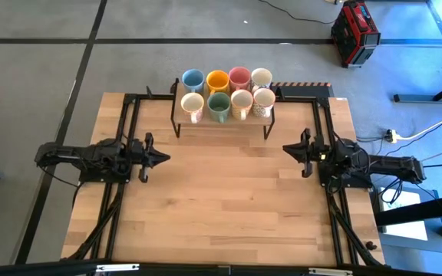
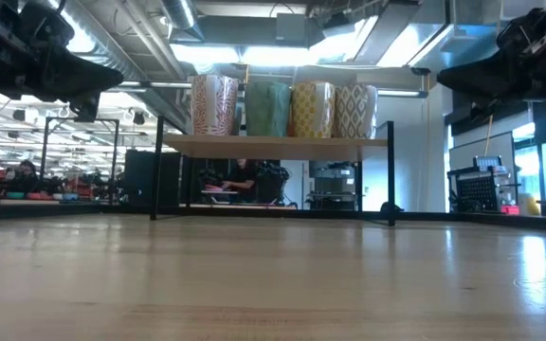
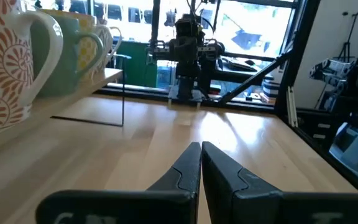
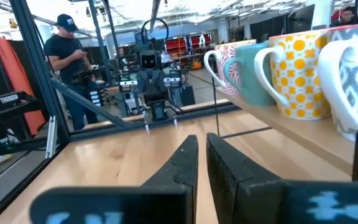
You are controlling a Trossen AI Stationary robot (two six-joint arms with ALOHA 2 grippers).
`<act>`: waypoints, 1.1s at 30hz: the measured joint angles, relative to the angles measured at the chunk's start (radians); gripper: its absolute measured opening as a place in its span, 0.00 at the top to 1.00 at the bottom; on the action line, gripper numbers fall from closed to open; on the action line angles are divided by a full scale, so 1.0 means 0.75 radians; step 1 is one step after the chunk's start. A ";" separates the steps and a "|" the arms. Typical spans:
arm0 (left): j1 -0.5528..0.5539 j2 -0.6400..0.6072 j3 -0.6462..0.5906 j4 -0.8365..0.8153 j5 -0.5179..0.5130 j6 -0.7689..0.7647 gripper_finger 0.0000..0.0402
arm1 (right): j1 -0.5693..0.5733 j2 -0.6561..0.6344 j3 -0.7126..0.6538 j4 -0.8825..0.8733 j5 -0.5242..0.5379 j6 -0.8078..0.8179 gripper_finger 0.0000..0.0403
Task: Place coffee mugs
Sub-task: Return to Home Position
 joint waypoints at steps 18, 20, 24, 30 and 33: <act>-0.001 0.001 0.000 0.000 -0.001 0.002 0.98 | 0.001 -0.108 0.001 -0.213 -0.005 -0.029 0.94; 0.000 0.001 0.000 0.000 -0.001 0.002 0.98 | 0.001 -0.101 0.001 -0.212 0.012 0.018 0.94; 0.000 0.001 0.000 0.000 -0.001 0.002 0.98 | 0.001 -0.095 0.001 -0.212 0.014 0.034 0.94; 0.000 0.000 0.000 0.000 -0.001 0.002 0.98 | 0.001 -0.094 0.001 -0.214 0.014 0.035 0.94; -0.001 0.001 0.000 -0.001 -0.001 0.002 0.98 | 0.001 -0.094 0.001 -0.215 0.014 0.036 0.94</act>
